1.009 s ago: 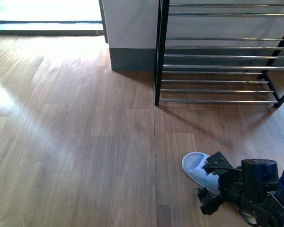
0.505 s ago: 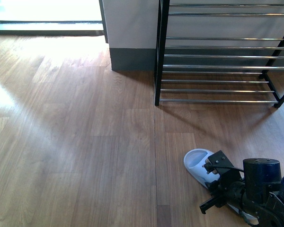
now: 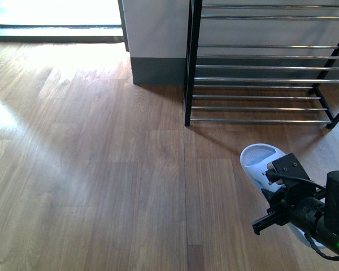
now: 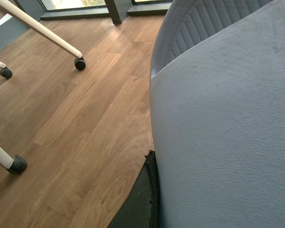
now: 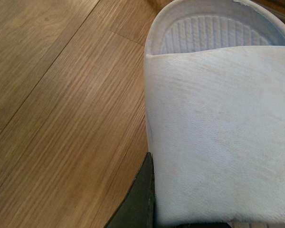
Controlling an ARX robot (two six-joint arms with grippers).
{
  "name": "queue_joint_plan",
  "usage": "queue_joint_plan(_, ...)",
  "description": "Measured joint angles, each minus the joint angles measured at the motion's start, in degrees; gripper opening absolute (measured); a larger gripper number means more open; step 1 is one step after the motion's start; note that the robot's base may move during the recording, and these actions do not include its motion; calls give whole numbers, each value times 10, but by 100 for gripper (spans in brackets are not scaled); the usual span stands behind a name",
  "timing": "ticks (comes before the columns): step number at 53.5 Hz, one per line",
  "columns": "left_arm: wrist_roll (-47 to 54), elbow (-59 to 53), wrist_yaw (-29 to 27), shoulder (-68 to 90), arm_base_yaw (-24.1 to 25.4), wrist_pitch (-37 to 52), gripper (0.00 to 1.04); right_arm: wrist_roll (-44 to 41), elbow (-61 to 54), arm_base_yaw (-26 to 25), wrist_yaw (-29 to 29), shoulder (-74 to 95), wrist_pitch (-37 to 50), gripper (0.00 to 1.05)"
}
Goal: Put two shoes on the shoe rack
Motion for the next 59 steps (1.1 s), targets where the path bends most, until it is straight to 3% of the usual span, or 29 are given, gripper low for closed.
queue_joint_plan(59, 0, 0, 0, 0, 0, 0, 2, 0, 0, 0, 1, 0, 0, 1)
